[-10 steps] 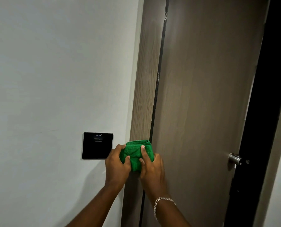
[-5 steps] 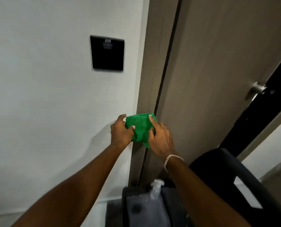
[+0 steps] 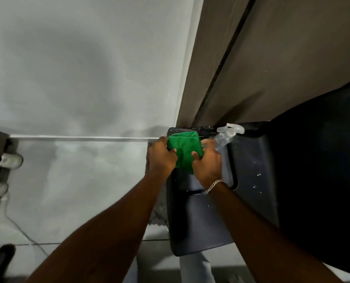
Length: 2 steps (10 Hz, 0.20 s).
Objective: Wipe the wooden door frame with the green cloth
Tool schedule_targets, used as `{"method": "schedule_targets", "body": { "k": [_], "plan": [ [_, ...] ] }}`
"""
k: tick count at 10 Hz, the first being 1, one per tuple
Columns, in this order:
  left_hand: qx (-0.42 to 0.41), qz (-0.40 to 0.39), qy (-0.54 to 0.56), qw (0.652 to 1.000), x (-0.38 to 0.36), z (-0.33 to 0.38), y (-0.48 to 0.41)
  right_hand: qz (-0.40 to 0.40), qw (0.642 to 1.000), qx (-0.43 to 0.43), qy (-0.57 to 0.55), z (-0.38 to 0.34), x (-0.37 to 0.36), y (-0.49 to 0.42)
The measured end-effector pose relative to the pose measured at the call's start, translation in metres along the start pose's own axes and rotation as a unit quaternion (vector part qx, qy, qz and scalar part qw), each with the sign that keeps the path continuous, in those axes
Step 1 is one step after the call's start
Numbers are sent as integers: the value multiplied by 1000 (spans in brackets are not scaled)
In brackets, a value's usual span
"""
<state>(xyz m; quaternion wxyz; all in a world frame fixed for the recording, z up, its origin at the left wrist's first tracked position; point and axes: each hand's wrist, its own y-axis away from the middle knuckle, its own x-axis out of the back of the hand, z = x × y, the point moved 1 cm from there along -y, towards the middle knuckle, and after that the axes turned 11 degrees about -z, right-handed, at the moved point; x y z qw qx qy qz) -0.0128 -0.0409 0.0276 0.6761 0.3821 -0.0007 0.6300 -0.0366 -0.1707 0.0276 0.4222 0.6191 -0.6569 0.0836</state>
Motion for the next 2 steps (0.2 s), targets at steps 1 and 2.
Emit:
{"method": "schedule_targets", "body": {
  "k": [1, 2],
  "plan": [
    [0, -7, 19, 1000, -11, -19, -9, 4, 999, -29, -33, 20, -16, -18],
    [-25, -37, 74, 996, -13, -29, -13, -3, 998, -42, -49, 36, -28, -34]
  ]
}}
